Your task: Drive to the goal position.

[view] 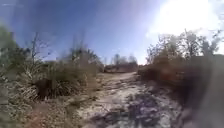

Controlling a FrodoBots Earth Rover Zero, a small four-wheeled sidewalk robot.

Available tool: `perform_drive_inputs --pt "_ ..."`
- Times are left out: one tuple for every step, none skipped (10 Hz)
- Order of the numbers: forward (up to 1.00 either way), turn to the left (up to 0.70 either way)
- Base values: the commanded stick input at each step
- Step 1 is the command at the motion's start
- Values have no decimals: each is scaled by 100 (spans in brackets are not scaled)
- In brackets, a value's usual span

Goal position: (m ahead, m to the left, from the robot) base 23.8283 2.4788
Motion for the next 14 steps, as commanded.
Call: perform_drive_inputs --pt "70 -3" --pt "70 0" --pt "70 0" --pt "70 -1" --pt "70 -2" --pt "70 -7" --pt "70 -11" --pt "70 -11" --pt "70 -11" --pt "70 -12" --pt "70 -13" --pt "70 -13" --pt "70 -13" --pt "70 -4"
